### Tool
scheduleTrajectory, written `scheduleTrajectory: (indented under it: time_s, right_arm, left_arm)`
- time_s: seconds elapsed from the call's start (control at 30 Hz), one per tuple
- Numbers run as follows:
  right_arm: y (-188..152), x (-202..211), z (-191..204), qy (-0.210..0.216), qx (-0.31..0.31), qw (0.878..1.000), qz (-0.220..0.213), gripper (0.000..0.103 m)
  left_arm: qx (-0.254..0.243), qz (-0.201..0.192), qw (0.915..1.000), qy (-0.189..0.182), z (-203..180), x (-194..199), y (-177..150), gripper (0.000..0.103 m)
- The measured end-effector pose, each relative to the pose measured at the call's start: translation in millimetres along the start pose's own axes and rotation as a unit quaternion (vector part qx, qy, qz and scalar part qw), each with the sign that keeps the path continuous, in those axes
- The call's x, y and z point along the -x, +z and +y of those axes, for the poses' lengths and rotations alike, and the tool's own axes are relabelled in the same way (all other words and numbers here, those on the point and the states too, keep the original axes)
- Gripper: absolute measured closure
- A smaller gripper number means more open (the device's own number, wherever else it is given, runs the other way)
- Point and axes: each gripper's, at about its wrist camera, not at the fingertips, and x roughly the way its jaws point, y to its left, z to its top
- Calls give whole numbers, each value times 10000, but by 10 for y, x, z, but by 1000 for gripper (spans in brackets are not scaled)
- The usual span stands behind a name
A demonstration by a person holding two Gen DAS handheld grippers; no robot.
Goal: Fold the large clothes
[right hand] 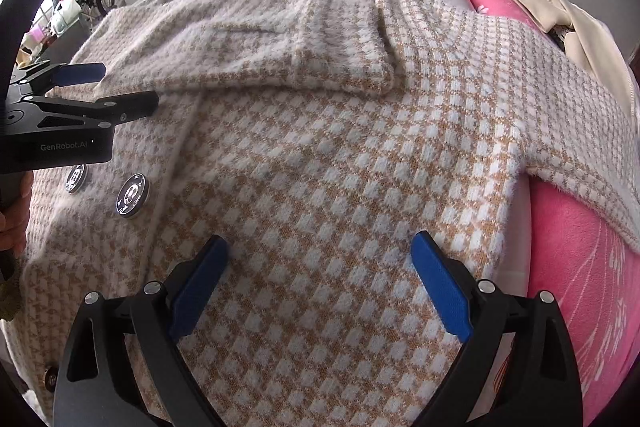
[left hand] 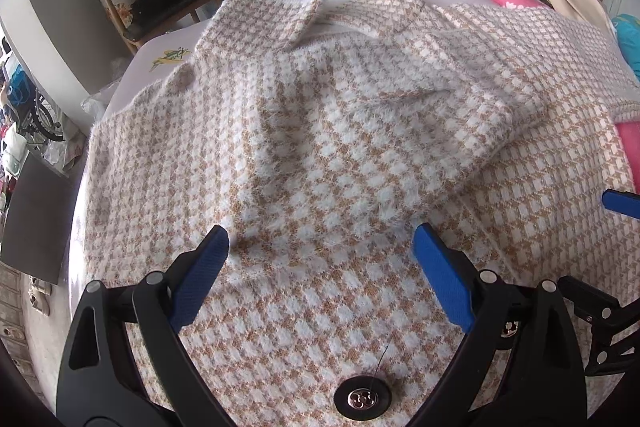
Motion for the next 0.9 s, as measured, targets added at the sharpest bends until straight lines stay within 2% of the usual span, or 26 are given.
scheduleTrajectory:
  time_s: [0.2, 0.9]
  right_arm:
    - [5, -6, -10, 34, 21, 10000, 13, 12]
    - [63, -4, -26, 74, -105, 9999, 106, 12]
  left_arm:
    - [165, 29, 9999, -35, 39, -16, -4, 8]
    - [216, -8, 9997, -145, 76, -56, -33, 7]
